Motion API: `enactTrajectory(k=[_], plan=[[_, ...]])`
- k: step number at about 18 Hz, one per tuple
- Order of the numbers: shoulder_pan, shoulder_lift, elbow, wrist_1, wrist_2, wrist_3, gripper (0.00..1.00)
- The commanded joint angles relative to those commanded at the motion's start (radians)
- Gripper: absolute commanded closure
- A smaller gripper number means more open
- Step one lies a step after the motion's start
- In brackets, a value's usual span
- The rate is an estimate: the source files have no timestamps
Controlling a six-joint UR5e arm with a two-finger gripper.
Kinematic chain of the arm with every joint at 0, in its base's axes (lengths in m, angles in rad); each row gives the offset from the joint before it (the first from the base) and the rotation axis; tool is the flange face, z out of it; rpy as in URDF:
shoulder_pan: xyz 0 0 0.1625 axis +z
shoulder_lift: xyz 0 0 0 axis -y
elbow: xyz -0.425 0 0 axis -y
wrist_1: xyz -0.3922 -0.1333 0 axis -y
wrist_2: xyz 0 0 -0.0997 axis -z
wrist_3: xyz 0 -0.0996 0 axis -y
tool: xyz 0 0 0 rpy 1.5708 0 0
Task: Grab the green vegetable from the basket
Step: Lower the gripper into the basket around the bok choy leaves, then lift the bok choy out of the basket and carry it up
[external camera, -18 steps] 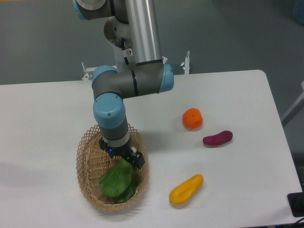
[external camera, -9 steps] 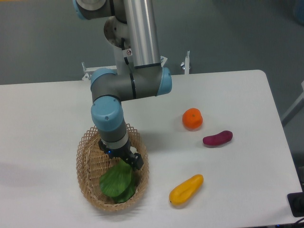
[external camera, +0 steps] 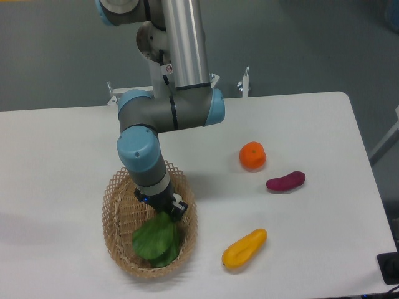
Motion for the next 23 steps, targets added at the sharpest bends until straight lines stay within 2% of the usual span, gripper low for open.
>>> enactTrajectory(k=[5,10,12,16,23], plan=[[0.002,0.017,0.005,-0.002,-0.009,0.003,0.65],[0.035,0.1,0.029,-0.026,-0.069,0.047,0.65],[0.073,0.144,0.034,-0.058,-0.116,0.086,0.65],[0.153,0.195,0.093,-0.199,-0.166,0.175,0.65],[0.369,0.23,0.112,-0.267,-0.181,0.417,0.65]])
